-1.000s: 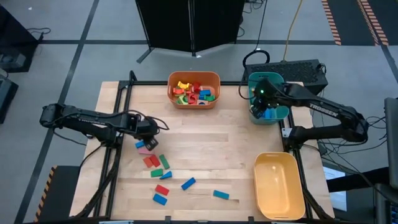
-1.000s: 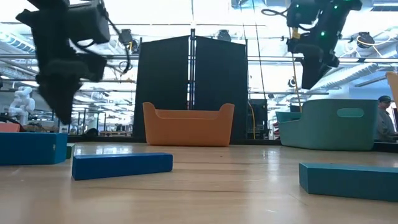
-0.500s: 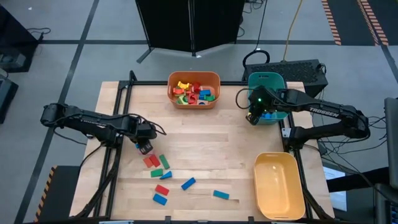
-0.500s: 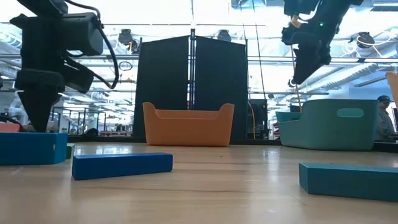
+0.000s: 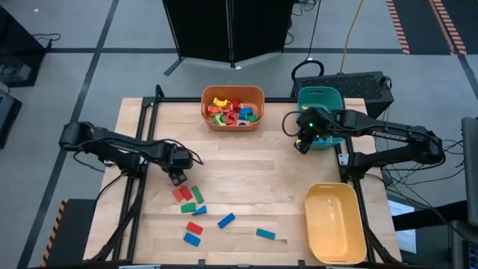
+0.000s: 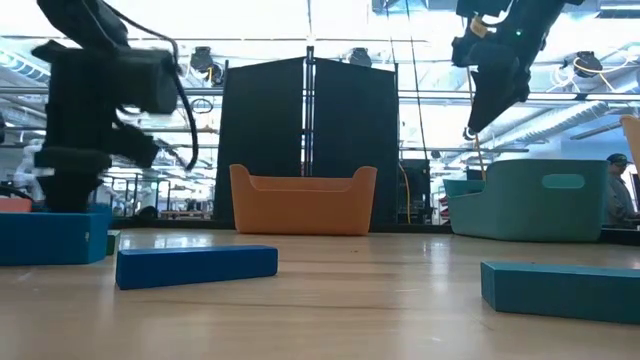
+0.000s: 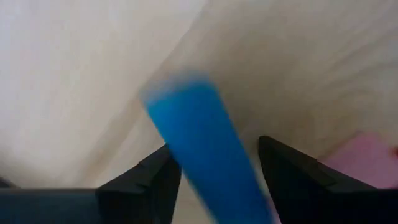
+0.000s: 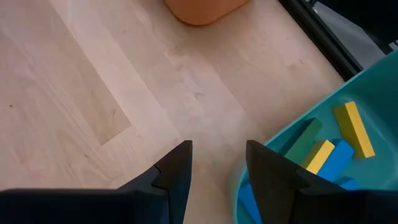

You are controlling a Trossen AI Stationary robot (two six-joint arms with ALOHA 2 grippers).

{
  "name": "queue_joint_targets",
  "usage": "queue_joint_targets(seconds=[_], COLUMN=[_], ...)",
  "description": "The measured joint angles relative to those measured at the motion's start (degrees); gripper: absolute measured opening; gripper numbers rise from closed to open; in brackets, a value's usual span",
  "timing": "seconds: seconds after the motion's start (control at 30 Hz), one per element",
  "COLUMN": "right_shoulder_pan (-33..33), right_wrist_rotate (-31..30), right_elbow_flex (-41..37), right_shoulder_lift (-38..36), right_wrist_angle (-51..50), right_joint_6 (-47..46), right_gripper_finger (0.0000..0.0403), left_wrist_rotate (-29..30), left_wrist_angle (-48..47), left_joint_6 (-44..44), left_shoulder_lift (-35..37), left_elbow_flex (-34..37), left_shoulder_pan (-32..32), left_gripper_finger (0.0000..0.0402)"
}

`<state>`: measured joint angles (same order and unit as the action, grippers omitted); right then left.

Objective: Sort blocks by size
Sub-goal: Put the blue rectangular block into the green bin

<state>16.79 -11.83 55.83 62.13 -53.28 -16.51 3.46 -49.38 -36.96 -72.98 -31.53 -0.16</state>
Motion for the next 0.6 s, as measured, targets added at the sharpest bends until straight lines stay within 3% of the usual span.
queue_joint_targets(seconds=[0.33, 0.6], right_shoulder_pan=[-1.5, -1.6], right_wrist_rotate=[-0.1, -0.2], right_elbow_flex=[0.0, 0.0], right_shoulder_lift=[0.0, 0.0], right_wrist_angle=[0.8, 2.1], right_joint_6=[-0.9, -0.9], right_gripper_finger=[0.0139, 0.0139], left_wrist_rotate=[0.6, 2.6], left_wrist_angle=[1.4, 4.3], left_joint_6=[-0.1, 0.0], left_shoulder_lift=[-1.9, -1.9], left_elbow_flex=[-0.2, 0.0], left_shoulder_pan=[0.0, -0.1], left_gripper_finger=[0.0213, 0.0178])
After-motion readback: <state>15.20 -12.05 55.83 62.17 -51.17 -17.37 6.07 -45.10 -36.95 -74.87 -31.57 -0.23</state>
